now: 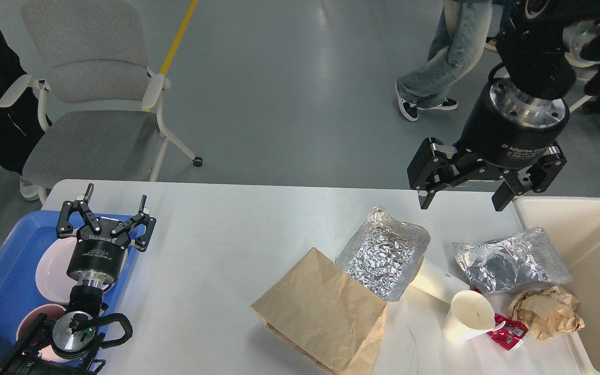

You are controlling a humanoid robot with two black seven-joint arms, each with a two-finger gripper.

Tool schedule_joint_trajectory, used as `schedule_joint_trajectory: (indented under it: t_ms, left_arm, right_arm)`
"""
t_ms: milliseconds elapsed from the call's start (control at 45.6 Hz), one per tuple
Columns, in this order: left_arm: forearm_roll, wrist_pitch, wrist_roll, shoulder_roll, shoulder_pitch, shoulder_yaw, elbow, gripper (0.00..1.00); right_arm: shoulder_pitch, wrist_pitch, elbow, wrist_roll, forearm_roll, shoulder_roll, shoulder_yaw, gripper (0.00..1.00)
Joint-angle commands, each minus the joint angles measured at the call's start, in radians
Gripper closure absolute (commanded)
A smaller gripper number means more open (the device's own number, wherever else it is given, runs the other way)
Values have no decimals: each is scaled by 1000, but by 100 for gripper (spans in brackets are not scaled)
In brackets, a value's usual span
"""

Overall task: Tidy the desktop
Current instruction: 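Swing the right gripper over the crumpled foil package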

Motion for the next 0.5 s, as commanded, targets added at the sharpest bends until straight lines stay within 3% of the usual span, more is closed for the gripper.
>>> schedule_joint_trajectory:
  t_ms: [0, 153, 394, 482]
  left_arm:
    - [0, 0, 0, 0, 0, 0, 0, 4]
    - [0, 0, 0, 0, 0, 0, 0, 4]
    - [0, 0, 0, 0, 0, 0, 0, 4]
    - [0, 0, 0, 0, 0, 0, 0, 4]
  right_arm:
    - [-17, -7, 16, 12, -2, -17, 37, 0]
    - [-72, -51, 1, 12, -4, -37, 148, 0]
    - [-382, -361, -111, 7, -165, 15, 324, 0]
    - [-485, -416, -145, 11, -257, 54, 366, 0]
